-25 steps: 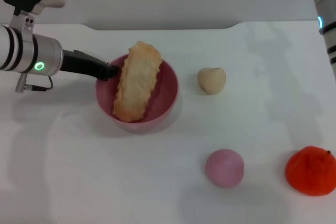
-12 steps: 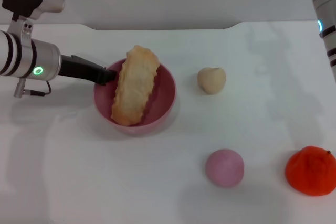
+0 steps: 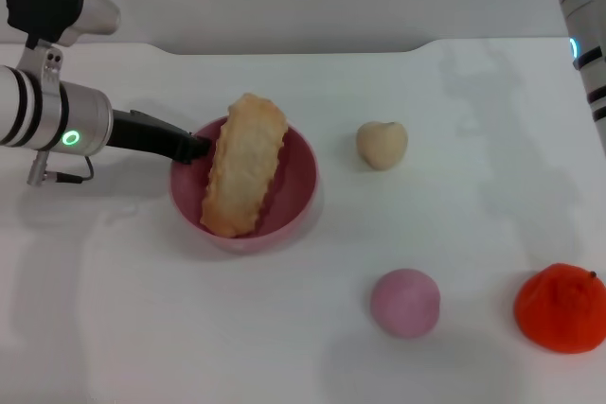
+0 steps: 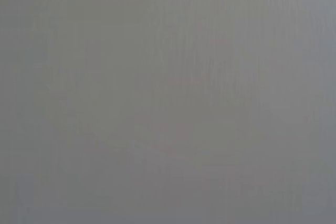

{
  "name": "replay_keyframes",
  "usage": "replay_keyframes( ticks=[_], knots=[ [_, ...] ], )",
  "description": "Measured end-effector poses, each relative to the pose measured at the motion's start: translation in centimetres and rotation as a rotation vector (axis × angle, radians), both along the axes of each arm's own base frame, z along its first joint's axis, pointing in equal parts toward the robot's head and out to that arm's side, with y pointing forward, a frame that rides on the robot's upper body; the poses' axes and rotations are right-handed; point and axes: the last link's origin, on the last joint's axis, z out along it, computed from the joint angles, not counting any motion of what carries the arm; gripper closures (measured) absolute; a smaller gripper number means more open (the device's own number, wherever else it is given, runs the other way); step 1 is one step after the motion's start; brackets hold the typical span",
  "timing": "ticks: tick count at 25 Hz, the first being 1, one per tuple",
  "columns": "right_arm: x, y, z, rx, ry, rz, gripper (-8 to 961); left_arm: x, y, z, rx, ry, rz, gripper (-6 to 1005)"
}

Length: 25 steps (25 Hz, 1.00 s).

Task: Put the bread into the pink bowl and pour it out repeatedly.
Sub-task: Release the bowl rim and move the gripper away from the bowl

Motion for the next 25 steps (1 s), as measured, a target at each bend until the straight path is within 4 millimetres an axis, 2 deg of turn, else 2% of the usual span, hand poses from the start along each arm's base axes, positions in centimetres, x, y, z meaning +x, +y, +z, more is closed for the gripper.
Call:
replay_keyframes(
  ticks=[22,25],
  knots=[
    [0.45,-0.13,-0.27,-0.013,0.005,-0.011,435,-0.23,0.15,-0.01,0.023,-0.008,0.028,938],
    [0.52,-0.12,-0.29,-0.015,0.005,-0.013,435,-0.22,0.16,-0.02,0.023,-0.008,0.029,856]
  ],
)
